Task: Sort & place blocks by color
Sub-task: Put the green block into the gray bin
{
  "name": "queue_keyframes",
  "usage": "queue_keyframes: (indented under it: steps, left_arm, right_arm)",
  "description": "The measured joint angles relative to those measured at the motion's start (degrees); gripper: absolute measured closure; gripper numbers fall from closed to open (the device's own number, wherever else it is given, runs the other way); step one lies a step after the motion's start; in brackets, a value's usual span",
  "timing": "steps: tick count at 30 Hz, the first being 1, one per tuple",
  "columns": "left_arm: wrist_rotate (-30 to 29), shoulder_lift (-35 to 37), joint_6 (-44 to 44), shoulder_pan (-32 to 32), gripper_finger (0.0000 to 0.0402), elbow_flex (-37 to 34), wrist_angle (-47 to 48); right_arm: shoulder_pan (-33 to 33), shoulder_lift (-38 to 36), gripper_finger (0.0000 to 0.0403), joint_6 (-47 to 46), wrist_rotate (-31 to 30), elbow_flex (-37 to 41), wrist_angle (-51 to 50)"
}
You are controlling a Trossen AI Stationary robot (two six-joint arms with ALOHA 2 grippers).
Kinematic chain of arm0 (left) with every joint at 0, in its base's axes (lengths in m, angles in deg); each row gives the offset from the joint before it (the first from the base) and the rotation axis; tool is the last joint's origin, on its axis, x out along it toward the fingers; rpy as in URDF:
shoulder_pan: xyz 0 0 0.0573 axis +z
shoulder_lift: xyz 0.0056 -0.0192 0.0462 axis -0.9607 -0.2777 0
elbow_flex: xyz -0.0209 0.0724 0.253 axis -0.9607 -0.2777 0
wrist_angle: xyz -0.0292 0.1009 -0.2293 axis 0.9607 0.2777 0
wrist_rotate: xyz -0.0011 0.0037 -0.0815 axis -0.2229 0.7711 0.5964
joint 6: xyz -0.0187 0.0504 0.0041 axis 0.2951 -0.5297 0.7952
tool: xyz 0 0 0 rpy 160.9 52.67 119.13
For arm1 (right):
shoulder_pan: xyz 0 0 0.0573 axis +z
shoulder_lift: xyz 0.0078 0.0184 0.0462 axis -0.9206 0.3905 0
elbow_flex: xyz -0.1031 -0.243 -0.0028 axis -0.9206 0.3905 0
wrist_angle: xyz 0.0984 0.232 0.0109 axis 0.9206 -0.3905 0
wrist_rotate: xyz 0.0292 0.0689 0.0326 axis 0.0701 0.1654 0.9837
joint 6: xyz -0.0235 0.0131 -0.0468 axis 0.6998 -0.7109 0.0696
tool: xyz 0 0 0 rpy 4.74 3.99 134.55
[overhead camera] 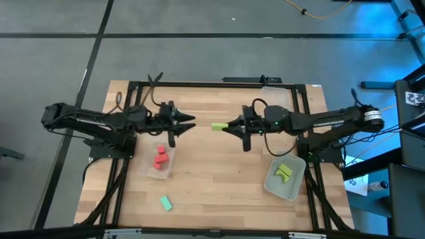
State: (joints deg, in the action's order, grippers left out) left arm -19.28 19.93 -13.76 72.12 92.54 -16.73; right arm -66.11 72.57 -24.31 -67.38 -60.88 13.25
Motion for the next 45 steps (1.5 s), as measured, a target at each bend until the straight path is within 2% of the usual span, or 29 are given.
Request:
queue_keyframes:
  steps: [2, 7, 10, 15, 22, 37, 39, 41, 45]
  left_arm:
    - [-1.56, 3.04, 0.00, -0.01, 0.0261, 0.00, 3.06]
    - [-3.75, 9.98, -1.62, -0.04, 0.0260, 0.02, 6.78]
    - [-4.85, 12.49, -3.87, -0.45, 0.0262, 0.02, 7.16]
    - [-5.64, 13.36, -5.40, -0.68, 0.0261, 0.02, 7.16]
    - [-7.60, 13.36, -5.40, -0.66, 0.0264, 0.02, 6.87]
    - [-7.61, 13.56, -5.83, -0.66, 0.0264, 0.02, 5.47]
    - [-7.59, 13.56, -5.83, -0.66, 0.0264, 0.02, 5.47]
    - [-7.40, 13.56, -5.83, -0.66, 0.0264, 0.02, 5.47]
    - [-7.15, 13.56, -5.84, -0.66, 0.0264, 0.00, 5.50]
  right_arm:
    - [0.00, -2.58, 0.0343, 0.40, -0.16, 0.03, -5.18]
    - [0.03, -9.77, 0.0343, 0.30, -2.08, 3.85, -8.76]
    - [0.00, -14.21, 0.0343, 0.10, -4.43, 7.73, -7.38]
    - [0.00, -18.80, 0.0343, -1.74, -4.72, 12.87, -0.64]
    - [0.00, -19.12, 0.0343, -2.66, -4.73, 13.31, 0.63]
    - [0.00, -19.14, 0.0343, -5.97, -4.21, 13.22, 0.01]
    - [0.00, -19.56, 0.0343, -8.54, -0.50, 13.16, -2.55]
    - [0.08, -20.18, 0.0343, -11.81, 4.70, 11.49, -9.80]
    - [3.08, -20.45, 0.0343, -16.20, 13.83, 4.81, -33.82]
